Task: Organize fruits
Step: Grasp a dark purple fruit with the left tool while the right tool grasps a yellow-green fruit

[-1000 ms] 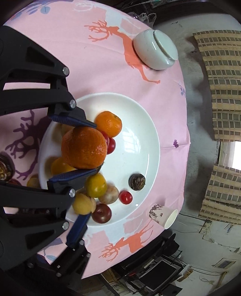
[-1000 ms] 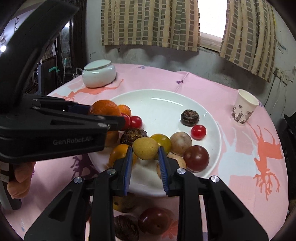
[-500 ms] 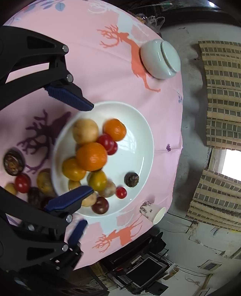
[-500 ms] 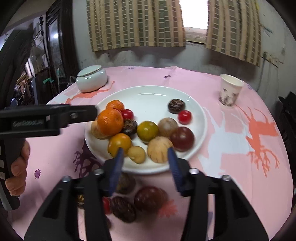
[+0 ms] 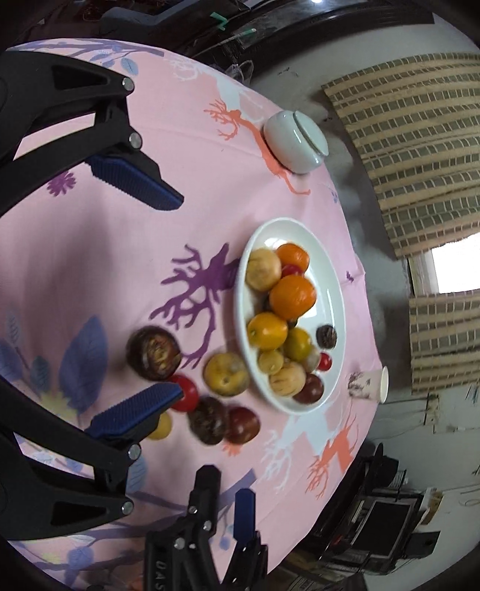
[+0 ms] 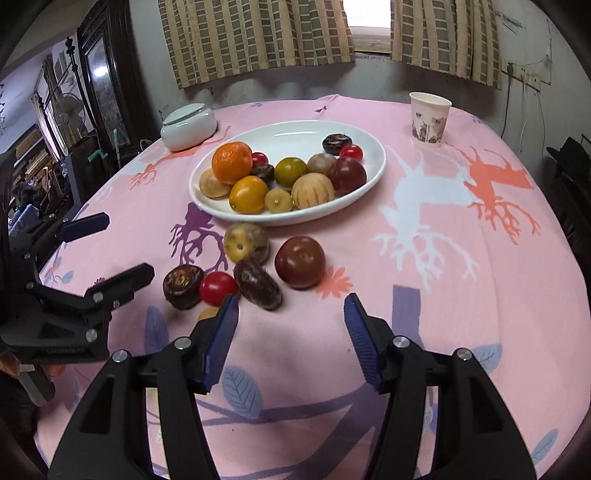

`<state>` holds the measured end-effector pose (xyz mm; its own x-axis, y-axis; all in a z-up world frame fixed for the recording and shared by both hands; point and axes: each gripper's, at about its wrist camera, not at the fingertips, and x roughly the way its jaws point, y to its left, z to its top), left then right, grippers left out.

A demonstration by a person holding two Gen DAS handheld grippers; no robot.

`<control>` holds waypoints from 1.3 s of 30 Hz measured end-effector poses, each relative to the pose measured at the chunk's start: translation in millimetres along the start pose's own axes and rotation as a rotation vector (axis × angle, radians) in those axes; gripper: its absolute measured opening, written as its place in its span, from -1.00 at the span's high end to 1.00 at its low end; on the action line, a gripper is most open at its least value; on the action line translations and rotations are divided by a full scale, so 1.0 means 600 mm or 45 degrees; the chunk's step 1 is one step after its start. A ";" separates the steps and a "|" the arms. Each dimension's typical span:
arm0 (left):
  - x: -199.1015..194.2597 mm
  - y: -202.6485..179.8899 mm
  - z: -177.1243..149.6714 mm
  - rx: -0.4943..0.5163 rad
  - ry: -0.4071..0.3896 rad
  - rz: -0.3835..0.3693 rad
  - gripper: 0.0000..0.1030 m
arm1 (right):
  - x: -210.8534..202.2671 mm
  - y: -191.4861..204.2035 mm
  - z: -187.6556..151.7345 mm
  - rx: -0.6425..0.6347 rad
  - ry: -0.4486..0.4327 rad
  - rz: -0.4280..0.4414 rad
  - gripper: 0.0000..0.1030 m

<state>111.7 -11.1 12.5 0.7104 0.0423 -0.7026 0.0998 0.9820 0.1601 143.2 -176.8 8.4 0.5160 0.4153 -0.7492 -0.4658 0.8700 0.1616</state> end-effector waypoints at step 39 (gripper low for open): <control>0.084 0.000 -0.031 -0.197 0.140 -0.176 0.17 | 0.023 0.066 -0.027 -0.267 0.094 0.045 -0.17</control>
<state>134.6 -5.5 -35.8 0.6162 -0.0829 -0.7832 0.0766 0.9960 -0.0452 120.4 -140.8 -6.0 0.4458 0.4174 -0.7918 -0.6259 0.7778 0.0576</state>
